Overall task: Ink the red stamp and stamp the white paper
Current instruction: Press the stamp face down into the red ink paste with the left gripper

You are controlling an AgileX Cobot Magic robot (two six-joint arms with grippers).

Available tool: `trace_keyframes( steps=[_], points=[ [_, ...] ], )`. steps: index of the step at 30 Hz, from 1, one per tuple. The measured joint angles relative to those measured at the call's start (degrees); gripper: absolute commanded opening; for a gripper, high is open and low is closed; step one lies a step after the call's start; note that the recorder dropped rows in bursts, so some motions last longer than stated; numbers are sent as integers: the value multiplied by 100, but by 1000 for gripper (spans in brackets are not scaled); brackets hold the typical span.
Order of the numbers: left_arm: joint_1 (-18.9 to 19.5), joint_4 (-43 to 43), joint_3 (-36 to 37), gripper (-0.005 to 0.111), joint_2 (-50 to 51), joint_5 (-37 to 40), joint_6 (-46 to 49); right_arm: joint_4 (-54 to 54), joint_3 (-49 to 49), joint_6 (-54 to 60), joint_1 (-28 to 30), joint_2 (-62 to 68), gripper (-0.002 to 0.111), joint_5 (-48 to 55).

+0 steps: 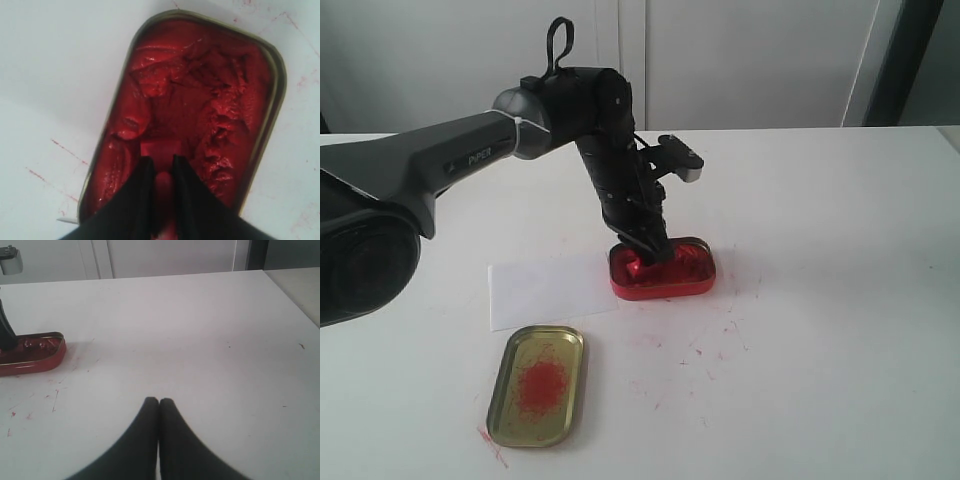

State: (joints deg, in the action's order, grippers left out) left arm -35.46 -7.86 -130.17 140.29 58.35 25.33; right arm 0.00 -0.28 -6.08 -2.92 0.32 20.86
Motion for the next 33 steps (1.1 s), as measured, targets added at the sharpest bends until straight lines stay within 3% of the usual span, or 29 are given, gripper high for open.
trace_keyframes(
  steps=[18, 33],
  points=[
    [-109, 399, 121, 0, -333, 295, 0, 0, 0, 0, 0, 0, 0, 0],
    [-852, 1854, 121, 0, -369, 272, -512, 0, 0, 0, 0, 0, 0, 0]
  ],
)
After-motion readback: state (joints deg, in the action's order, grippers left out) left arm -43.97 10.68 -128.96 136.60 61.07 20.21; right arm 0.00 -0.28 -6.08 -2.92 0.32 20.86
